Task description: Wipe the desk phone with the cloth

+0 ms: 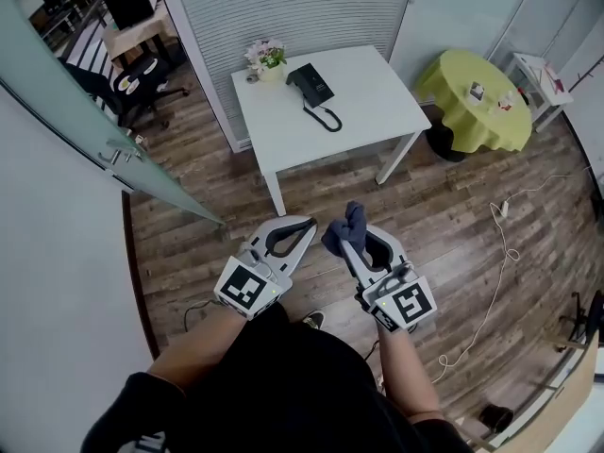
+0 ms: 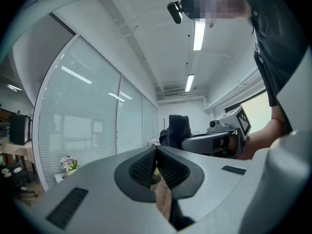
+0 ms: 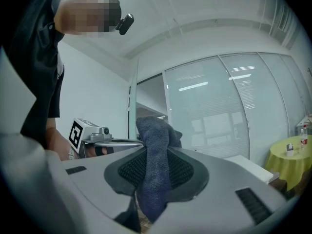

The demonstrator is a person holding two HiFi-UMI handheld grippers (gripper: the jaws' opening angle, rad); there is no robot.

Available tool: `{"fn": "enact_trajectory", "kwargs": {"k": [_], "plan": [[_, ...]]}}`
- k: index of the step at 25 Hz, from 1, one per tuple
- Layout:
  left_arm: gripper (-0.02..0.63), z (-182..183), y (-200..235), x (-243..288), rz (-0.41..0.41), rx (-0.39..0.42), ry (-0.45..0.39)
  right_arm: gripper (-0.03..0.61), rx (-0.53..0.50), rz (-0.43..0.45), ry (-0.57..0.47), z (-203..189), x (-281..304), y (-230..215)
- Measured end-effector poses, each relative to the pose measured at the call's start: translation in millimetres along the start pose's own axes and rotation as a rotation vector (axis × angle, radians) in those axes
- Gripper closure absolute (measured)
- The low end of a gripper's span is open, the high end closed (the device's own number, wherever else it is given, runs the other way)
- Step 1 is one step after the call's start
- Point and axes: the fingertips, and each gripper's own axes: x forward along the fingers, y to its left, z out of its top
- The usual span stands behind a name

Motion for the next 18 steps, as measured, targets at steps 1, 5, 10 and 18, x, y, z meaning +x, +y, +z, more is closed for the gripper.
{"fn": "enact_trajectory", "kwargs": {"k": [1,5,10,18], "plan": [[0.604,-0.1,0.1,0.6,0.002,0.007,0.004,0.465,0.001,0.003,0.002,-0.9,0.3,-1.7],[0.604,-2.1,6.7,3.0,0.015,0.008,0.000,0.465,0.002,0.013,0.012,-4.8,6.2,-6.5],[0.604,-6.5,28.8,15.6,0.011,0.002,-0.010,0.465,-0.015,0.020,0.015,-6.7,30.0,-19.8],[0.604,-6.4,93.9,44.0,-0.005,0.005,-0.016,0.465,-0.031,0.010,0.036,-1.9,93.1,-57.3]]}}
